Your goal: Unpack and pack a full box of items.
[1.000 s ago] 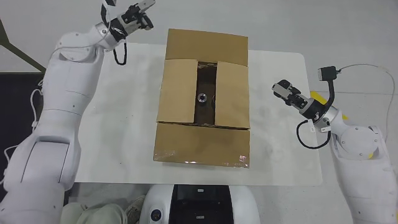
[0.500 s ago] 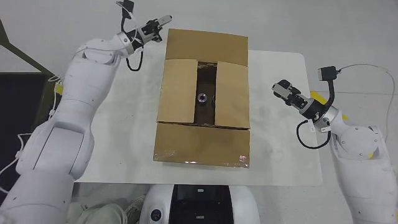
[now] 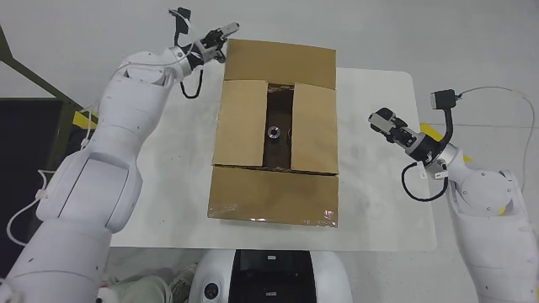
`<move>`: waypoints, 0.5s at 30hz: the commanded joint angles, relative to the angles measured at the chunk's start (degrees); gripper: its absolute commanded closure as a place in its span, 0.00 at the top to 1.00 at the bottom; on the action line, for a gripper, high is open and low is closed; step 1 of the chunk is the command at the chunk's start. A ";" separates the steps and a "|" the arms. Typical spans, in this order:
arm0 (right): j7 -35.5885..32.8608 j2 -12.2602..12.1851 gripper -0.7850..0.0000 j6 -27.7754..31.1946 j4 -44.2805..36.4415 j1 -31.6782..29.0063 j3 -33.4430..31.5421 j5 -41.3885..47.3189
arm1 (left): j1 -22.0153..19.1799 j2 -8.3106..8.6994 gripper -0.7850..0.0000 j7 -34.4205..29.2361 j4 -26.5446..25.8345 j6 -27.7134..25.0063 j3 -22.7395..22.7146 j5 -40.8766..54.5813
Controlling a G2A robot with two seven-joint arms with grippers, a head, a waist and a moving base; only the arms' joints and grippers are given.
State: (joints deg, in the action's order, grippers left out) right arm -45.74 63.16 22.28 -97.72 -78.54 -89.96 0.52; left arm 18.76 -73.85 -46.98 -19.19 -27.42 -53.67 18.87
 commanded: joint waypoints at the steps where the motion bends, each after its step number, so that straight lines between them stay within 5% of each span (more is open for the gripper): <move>1: 0.00 0.00 1.00 0.00 0.00 0.00 0.00 0.00 | -0.26 -0.54 1.00 -1.20 0.56 0.34 -0.05 1.04; 15: 0.00 0.00 1.00 0.00 0.00 0.00 0.00 0.00 | -2.34 -1.90 1.00 -14.65 2.94 4.20 -5.22 14.77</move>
State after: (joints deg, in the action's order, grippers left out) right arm -45.74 63.16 22.28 -97.72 -78.54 -89.96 0.52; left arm 16.60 -75.79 -60.60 -16.28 -23.25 -58.63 33.23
